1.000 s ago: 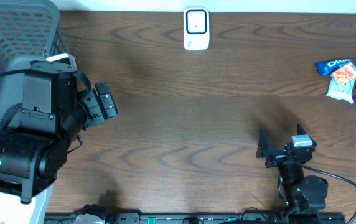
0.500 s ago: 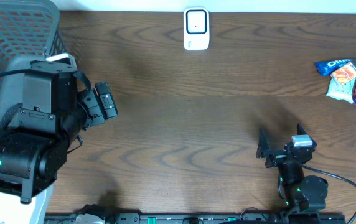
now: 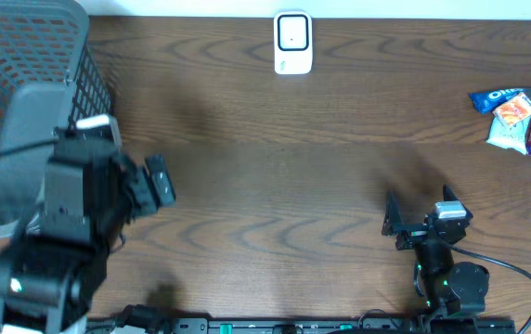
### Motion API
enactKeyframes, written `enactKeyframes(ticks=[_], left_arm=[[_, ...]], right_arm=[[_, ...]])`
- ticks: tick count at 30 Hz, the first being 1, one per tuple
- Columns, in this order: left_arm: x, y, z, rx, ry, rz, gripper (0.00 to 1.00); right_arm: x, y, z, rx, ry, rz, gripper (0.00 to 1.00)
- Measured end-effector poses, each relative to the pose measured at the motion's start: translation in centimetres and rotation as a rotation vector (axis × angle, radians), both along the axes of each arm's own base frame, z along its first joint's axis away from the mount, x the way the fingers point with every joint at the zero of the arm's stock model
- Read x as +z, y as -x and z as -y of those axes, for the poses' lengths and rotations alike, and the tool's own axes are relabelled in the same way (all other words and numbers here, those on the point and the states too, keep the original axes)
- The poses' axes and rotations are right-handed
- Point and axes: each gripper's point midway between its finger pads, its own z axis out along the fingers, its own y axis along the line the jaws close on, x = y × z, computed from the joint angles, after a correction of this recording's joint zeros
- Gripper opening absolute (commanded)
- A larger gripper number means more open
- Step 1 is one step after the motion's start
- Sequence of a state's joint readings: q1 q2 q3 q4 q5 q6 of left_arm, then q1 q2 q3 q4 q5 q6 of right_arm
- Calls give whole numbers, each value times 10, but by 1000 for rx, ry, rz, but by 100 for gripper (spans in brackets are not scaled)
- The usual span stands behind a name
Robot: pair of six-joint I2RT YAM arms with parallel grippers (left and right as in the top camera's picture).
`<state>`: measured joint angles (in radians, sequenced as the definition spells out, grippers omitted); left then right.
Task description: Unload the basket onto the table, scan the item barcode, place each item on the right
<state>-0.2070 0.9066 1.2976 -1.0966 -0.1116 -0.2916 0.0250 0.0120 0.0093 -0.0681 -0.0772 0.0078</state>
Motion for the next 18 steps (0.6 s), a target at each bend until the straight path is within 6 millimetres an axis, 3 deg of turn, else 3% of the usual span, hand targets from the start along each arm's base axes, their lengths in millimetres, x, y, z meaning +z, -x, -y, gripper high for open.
enactKeyframes(ticks=[6,11,14,18], left_arm=[[-33,-8,10,-162,-16,240,98],[-67,16,8,-200,-33,353,98],[-63,26,6,-200,-45,441,98],[-55,17,4,-191,-63,588,98]], right_arm=[[0,0,0,-2,0,0,99],[0,0,0,-3,0,0,99],[0,0,0,-3,0,0,99],[0,0,0,-3,0,0,99]])
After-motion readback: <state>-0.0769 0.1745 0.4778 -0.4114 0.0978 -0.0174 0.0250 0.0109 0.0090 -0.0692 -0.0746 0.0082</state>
